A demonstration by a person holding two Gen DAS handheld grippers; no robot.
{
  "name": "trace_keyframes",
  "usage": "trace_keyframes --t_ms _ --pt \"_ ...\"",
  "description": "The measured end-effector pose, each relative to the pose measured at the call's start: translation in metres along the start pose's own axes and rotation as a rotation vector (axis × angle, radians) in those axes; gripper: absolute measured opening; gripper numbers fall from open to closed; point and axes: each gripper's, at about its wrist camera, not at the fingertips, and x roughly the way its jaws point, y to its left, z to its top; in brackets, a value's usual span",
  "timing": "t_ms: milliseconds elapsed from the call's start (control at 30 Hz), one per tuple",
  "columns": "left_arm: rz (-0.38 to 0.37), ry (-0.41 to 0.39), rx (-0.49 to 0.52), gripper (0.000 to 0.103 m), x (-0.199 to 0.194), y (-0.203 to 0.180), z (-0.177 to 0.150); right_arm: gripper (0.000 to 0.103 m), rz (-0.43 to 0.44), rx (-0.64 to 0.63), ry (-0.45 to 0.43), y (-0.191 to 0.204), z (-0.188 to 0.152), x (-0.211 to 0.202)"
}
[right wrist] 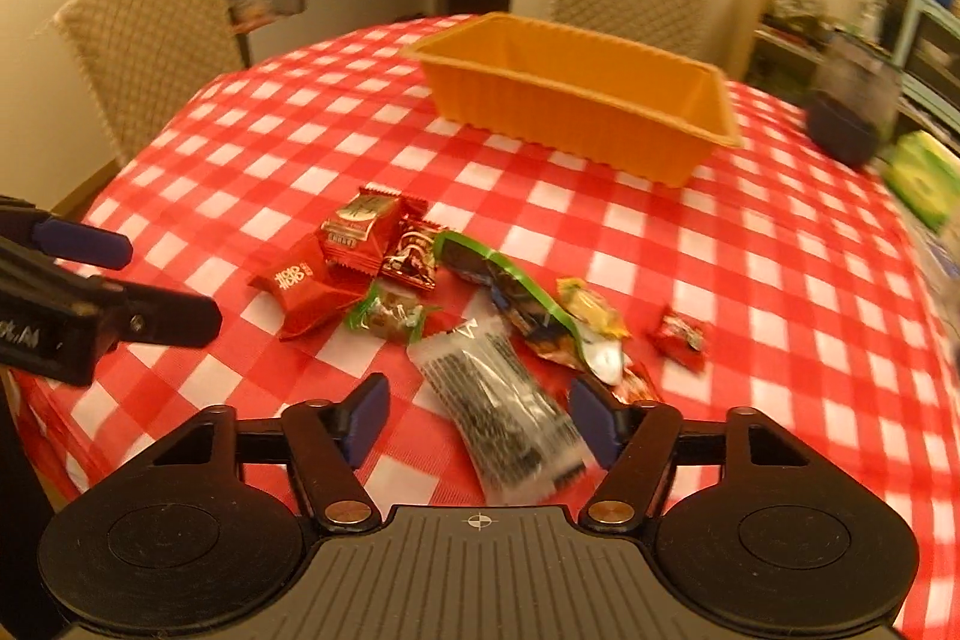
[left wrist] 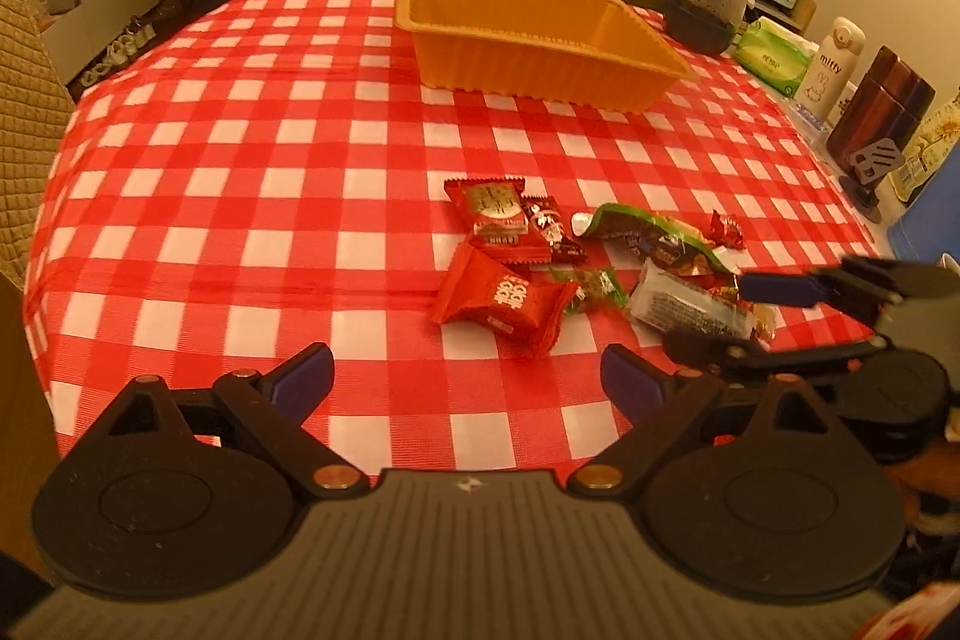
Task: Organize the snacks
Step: 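Grasp the red candy packet with the left gripper while the right grasps the clear seaweed packet, then carry both packets over the orange tray and open both grippers to drop them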
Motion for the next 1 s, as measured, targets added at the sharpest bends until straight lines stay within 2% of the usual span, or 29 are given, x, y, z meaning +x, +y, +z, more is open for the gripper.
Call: trace_keyframes --t_ms 133,167,233,333,567,633,667,833,1000 --pt "-0.007 0.022 -0.007 0.095 0.009 0.001 -0.005 0.062 -0.008 -0.023 0.040 -0.003 0.001 0.015" --pt "-0.006 0.027 -0.009 0.095 0.011 0.002 -0.006 0.056 -0.012 -0.016 0.051 -0.004 0.000 0.017" --pt "-0.006 0.030 -0.015 0.095 0.013 0.004 -0.007 0.050 -0.023 -0.005 0.060 -0.002 -0.001 0.017" --pt "-0.003 0.030 -0.028 0.095 0.015 0.007 -0.007 0.049 0.021 0.037 0.055 -0.002 -0.003 0.013" --pt "0.003 0.026 -0.058 0.095 0.017 0.012 -0.007 0.049 0.013 0.034 0.061 0.002 -0.006 0.018" --pt "0.007 0.021 -0.060 0.095 0.019 0.013 -0.005 0.044 0.026 0.056 0.058 0.000 -0.007 0.017" --pt "0.005 0.016 -0.053 0.095 0.020 0.012 -0.004 0.040 0.037 0.073 0.056 -0.001 -0.007 0.016" --pt "-0.040 -0.035 0.043 0.092 0.029 0.006 0.005 0.039 0.043 0.123 0.036 -0.007 -0.010 0.008" --pt "-0.085 -0.030 0.118 0.079 0.046 -0.002 0.015 0.039 0.027 0.155 0.023 -0.011 -0.013 0.001"
